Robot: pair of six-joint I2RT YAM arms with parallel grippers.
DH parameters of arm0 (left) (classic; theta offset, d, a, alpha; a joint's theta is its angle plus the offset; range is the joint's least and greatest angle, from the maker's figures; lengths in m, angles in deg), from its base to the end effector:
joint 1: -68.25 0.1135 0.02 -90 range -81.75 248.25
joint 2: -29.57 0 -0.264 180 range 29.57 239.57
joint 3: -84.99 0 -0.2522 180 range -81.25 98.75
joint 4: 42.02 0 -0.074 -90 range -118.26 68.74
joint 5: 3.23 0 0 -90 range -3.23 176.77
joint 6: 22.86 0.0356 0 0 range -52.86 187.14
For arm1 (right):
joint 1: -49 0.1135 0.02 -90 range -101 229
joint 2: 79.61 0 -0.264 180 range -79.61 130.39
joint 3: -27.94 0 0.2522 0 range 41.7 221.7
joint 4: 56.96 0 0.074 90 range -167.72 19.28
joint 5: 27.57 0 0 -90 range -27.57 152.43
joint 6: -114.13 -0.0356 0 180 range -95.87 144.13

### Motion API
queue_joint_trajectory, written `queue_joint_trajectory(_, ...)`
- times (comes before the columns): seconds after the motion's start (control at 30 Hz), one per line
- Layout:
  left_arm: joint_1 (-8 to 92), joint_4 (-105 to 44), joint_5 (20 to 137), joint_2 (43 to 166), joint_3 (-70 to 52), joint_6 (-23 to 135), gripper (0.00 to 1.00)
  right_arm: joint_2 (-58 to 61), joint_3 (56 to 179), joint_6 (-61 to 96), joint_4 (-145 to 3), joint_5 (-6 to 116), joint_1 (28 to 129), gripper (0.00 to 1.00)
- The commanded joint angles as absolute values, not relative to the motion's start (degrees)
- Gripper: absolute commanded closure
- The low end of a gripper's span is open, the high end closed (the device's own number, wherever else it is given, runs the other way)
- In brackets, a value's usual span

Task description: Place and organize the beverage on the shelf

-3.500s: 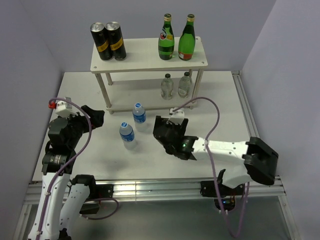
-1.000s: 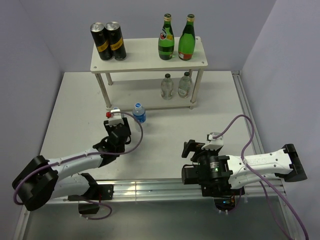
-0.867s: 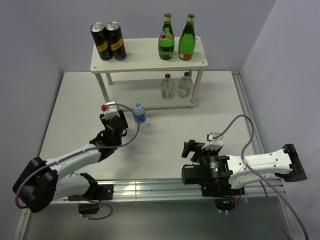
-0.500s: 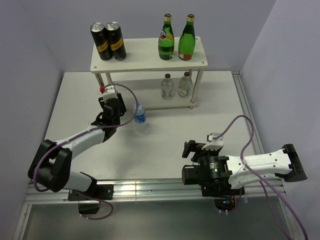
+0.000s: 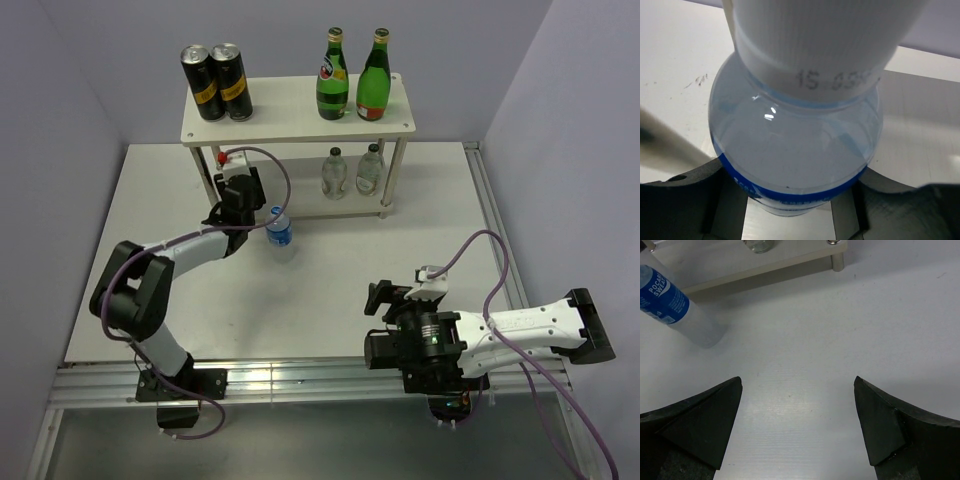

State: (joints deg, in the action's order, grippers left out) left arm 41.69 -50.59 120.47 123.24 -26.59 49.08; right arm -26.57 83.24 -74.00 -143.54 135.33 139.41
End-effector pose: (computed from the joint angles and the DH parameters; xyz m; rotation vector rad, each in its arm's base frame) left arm 0.3347 -0.1452 0.2396 -0.2664 1.7922 -0.0041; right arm 0.0332 0.1219 0.2503 0.1944 1.8622 0.1955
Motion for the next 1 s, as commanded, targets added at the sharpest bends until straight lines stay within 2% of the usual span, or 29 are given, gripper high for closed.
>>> queue_joint_trajectory(0.0,42.76,-61.74,121.31,125.01,-20.96,49.3,1.0,-27.58,82.66,-75.19,-142.79,138.37,139.87,0.0)
queue_joint_trajectory(0.13,43.29,-61.4,122.11,128.18,-18.5,49.65,1.0,-27.75,82.57,-74.22,-142.0,138.36,139.79,0.0)
queue_joint_trajectory(0.23,43.47,-61.75,122.37,128.97,-17.88,49.21,0.86,-27.41,82.48,-74.13,-141.91,138.36,139.79,0.0)
queue_joint_trajectory(0.27,43.56,-61.75,122.28,128.97,-18.05,49.21,0.79,-27.23,82.57,-74.22,-142.0,138.45,139.79,0.0)
queue_joint_trajectory(0.3,43.56,-61.66,122.28,128.97,-18.05,49.13,0.6,-27.05,82.57,-74.57,-142.17,138.54,139.79,0.0)
queue_joint_trajectory(0.37,43.56,-61.31,121.75,128.89,-18.49,49.3,0.45,-26.61,82.57,-74.75,-142.35,138.63,139.79,0.0)
queue_joint_trajectory(0.4,43.56,-61.05,121.75,128.71,-18.67,49.13,0.3,-26.44,82.65,-75.27,-142.61,138.54,139.79,0.0)
queue_joint_trajectory(0.43,43.64,-61.04,121.67,128.62,-19.02,49.3,0.22,-26.26,82.74,-75.45,-143.05,138.63,139.79,0.0)
queue_joint_trajectory(0.47,43.64,-60.61,121.58,128.19,-19.28,49.21,0.09,-26.0,82.92,-75.97,-143.49,138.63,139.79,0.0)
queue_joint_trajectory(0.53,43.73,-59.99,121.23,127.66,-20.16,49.13,0.01,-25.65,83.01,-76.33,-143.76,138.63,139.79,0.0)
queue_joint_trajectory(0.97,43.21,-51.12,121.49,115.88,-27.19,46.49,0.01,-25.82,83.01,-78.18,-145.07,138.98,139.79,0.0)
